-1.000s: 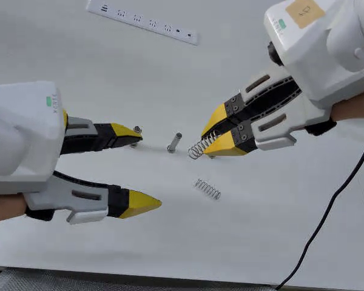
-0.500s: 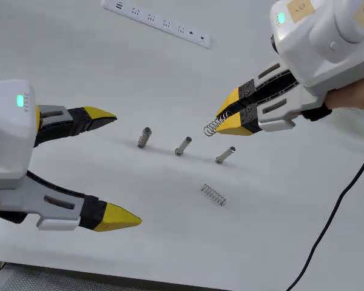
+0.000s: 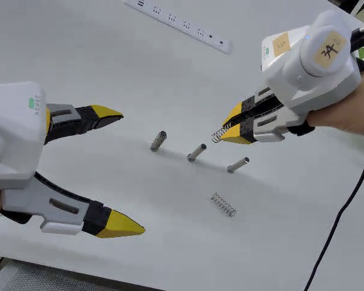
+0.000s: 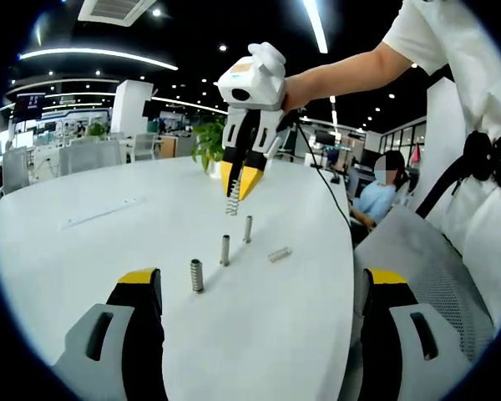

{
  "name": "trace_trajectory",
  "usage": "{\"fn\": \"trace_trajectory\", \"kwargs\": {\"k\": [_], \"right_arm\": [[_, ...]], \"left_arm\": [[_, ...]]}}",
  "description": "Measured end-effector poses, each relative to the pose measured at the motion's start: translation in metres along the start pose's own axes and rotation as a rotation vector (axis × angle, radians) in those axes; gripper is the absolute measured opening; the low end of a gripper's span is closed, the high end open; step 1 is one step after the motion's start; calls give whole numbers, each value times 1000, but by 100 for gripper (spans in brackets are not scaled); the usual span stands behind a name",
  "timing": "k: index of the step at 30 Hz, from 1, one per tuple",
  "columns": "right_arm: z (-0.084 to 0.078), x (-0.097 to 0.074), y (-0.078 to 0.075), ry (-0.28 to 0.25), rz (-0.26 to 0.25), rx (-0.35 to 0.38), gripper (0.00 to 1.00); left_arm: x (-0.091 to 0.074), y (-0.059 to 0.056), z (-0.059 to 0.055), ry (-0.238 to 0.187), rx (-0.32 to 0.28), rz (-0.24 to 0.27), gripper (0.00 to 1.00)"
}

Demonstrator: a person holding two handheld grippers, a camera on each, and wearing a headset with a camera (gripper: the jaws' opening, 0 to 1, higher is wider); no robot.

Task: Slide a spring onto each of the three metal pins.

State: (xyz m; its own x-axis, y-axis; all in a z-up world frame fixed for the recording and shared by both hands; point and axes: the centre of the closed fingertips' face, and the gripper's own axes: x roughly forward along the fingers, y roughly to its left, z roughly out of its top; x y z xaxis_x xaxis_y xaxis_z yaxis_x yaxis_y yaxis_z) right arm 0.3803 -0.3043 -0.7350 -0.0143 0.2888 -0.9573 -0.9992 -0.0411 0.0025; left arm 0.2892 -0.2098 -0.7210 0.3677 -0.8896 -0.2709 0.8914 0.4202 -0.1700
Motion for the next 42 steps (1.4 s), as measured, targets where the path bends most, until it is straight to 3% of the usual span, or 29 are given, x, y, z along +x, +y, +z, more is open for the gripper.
{"fn": "trace_trajectory", "kwargs": {"k": [15, 42], "right_arm": [[-9, 26, -1, 37, 1, 5, 6], [-11, 38, -1, 58, 28, -1, 6]], "left_arm": [[2, 3, -2, -24, -24, 5, 99], [0, 6, -6, -33, -44, 2, 99]]}}
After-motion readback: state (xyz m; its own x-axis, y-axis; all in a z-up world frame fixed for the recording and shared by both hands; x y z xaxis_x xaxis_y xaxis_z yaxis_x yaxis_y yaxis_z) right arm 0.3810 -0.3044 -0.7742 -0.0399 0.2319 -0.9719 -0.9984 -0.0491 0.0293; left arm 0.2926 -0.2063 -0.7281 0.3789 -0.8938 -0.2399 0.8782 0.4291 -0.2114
